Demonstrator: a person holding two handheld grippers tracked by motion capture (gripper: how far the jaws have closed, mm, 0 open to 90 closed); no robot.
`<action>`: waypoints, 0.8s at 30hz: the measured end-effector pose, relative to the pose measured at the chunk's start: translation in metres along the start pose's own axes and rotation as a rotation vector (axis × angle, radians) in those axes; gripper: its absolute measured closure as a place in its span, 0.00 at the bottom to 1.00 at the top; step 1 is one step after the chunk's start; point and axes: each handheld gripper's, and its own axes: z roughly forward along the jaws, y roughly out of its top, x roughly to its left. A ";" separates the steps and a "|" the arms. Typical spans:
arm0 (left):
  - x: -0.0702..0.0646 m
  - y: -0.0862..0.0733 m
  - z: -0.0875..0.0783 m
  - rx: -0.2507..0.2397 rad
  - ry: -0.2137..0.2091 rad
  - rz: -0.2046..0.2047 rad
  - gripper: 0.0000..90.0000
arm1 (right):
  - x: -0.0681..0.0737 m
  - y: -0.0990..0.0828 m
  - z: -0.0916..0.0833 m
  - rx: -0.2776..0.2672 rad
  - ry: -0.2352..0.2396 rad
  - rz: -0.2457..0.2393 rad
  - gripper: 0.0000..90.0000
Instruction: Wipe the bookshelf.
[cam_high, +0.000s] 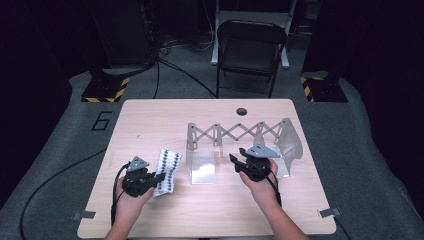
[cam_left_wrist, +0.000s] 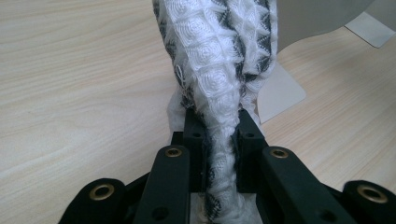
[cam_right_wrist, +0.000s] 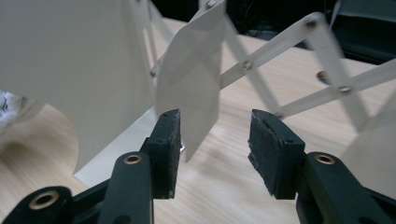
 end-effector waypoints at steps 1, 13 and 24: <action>0.000 0.000 0.000 0.003 0.001 0.000 0.88 | 0.003 -0.001 0.004 0.007 0.005 0.006 0.59; 0.002 -0.001 0.002 0.001 0.005 -0.005 0.87 | 0.024 0.004 0.036 0.047 0.070 0.006 0.50; 0.004 -0.001 0.001 -0.001 0.000 -0.009 0.87 | 0.022 0.017 0.057 0.058 -0.030 0.005 0.79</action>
